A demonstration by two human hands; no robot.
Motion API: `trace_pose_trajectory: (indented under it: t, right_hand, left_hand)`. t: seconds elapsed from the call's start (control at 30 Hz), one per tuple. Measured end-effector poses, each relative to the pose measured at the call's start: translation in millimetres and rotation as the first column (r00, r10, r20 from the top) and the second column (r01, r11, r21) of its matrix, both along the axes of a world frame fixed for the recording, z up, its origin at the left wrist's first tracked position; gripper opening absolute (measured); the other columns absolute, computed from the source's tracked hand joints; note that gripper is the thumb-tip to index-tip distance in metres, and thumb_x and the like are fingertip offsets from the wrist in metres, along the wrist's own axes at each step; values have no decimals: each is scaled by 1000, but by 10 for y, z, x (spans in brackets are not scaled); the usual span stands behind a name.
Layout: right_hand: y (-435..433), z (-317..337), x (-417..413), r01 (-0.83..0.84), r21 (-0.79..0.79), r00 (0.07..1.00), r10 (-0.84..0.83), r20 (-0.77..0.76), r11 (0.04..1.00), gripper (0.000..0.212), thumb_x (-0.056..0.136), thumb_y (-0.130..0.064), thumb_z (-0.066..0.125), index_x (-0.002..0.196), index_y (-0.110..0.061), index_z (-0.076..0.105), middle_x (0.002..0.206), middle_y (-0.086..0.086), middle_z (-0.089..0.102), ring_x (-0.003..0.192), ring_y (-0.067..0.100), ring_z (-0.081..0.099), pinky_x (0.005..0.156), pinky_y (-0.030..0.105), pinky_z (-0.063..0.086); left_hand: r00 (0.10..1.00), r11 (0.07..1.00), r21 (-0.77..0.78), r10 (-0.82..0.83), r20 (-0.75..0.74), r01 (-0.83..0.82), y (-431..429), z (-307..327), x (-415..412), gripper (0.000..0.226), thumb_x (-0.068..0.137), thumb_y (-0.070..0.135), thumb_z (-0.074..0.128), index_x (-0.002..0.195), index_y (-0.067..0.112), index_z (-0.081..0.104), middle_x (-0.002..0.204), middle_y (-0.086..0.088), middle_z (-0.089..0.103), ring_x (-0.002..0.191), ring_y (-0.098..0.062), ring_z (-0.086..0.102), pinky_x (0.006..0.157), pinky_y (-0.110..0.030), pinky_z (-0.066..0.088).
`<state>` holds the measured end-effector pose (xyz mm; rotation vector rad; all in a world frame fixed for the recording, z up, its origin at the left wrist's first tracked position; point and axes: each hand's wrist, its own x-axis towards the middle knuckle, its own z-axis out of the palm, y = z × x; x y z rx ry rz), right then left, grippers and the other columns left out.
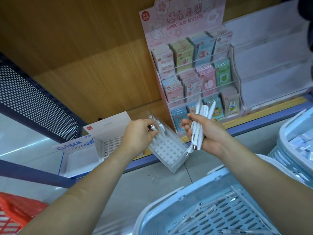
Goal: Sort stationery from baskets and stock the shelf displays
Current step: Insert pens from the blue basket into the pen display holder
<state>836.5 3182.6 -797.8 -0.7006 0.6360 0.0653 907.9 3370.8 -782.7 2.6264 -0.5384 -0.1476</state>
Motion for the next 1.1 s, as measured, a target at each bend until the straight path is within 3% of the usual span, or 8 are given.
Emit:
trace_pose_trajectory:
  t: [0.23, 0.4, 0.5, 0.63, 0.77, 0.87, 0.97, 1.1]
  right_hand:
    - [21, 12, -8, -46, -77, 999, 44, -27, 996, 19, 87, -11, 68, 103, -1, 66, 73, 10, 60, 55, 18, 53, 45, 22, 48]
    - [75, 0, 8, -148, -223, 989, 145, -32, 963, 21, 88, -15, 69, 104, -2, 66, 74, 11, 69, 51, 17, 54, 44, 23, 46]
    - [94, -38, 5, -193, -330, 978, 207, 7, 924, 16, 94, -18, 63, 107, -10, 67, 78, 10, 73, 58, 15, 61, 50, 25, 50]
    - [147, -91, -10, -222, -536, 957, 287, 40, 815, 18, 95, -19, 61, 104, -4, 66, 65, 6, 63, 53, 14, 52, 48, 25, 46]
    - [188, -105, -10, -209, -676, 946, 320, 43, 707, 12, 95, -18, 62, 92, -7, 66, 60, 4, 53, 49, 12, 46, 47, 24, 44]
    - [165, -114, 2, -204, -650, 952, 304, 43, 732, 13, 93, -21, 65, 86, -11, 63, 58, 3, 49, 46, 11, 45, 45, 24, 43]
    - [125, -133, 19, -209, -634, 956, 293, 29, 745, 15, 90, -21, 68, 90, -11, 58, 56, 1, 47, 44, 11, 45, 45, 26, 43]
    - [180, -145, 12, -218, -726, 948, 317, 0, 652, 19, 88, -19, 70, 80, -16, 54, 57, 4, 44, 46, 15, 42, 42, 26, 41]
  left_hand:
    - [997, 995, 96, -46, 59, 40, 53, 35, 21, 9, 87, 27, 72, 96, 24, 74, 83, 4, 65, 75, -13, 58, 71, -24, 47]
    - [973, 953, 237, -212, 86, 187, 17, -69, 36, 15, 90, 28, 67, 100, 19, 73, 99, 0, 71, 91, -17, 62, 80, -33, 50]
    - [943, 908, 336, -306, 128, 250, -2, -147, 65, 20, 94, 30, 60, 107, 20, 70, 108, 1, 66, 106, -19, 53, 87, -31, 44]
    - [921, 873, 400, -360, 149, 277, -23, -205, 100, 29, 100, 33, 46, 125, 23, 58, 123, 0, 54, 121, -21, 40, 100, -33, 37]
    - [955, 941, 275, -246, 163, 195, -38, -134, 92, 25, 95, 33, 58, 117, 22, 63, 112, -2, 65, 105, -21, 55, 88, -33, 44]
    - [970, 980, 139, -167, 178, 143, -31, -96, 89, 22, 97, 31, 55, 106, 18, 70, 98, -3, 71, 93, -23, 62, 80, -36, 48]
    - [961, 979, 110, -192, 199, 173, -20, -140, 96, 20, 96, 25, 58, 103, 16, 75, 98, -7, 67, 95, -26, 58, 78, -33, 45]
    - [986, 996, 59, -76, 148, 68, -23, -176, 140, 16, 87, 25, 70, 101, 19, 78, 105, -4, 59, 101, -21, 51, 81, -30, 43]
